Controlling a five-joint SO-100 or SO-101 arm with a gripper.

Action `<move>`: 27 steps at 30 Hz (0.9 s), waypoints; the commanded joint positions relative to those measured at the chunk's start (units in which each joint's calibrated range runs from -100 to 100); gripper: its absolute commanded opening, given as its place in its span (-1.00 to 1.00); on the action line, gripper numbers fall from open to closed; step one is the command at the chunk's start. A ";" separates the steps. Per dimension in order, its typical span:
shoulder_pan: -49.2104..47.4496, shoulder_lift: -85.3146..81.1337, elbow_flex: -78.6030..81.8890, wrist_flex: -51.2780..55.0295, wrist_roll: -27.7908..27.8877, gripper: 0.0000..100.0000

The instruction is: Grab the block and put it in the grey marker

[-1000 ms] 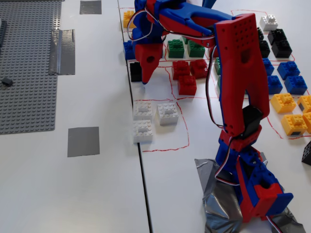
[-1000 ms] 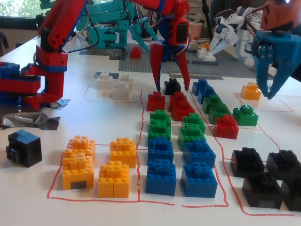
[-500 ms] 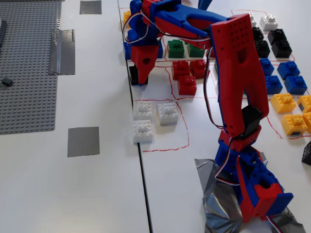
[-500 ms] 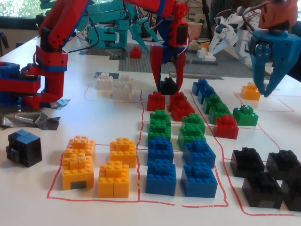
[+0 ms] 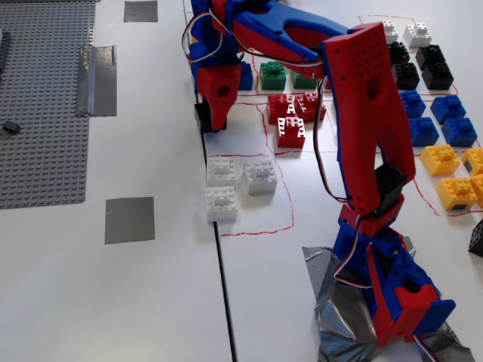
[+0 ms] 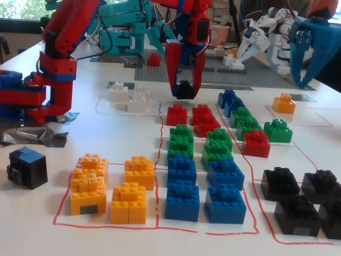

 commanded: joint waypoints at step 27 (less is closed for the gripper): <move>-7.78 -25.97 -5.54 16.33 18.90 -1.00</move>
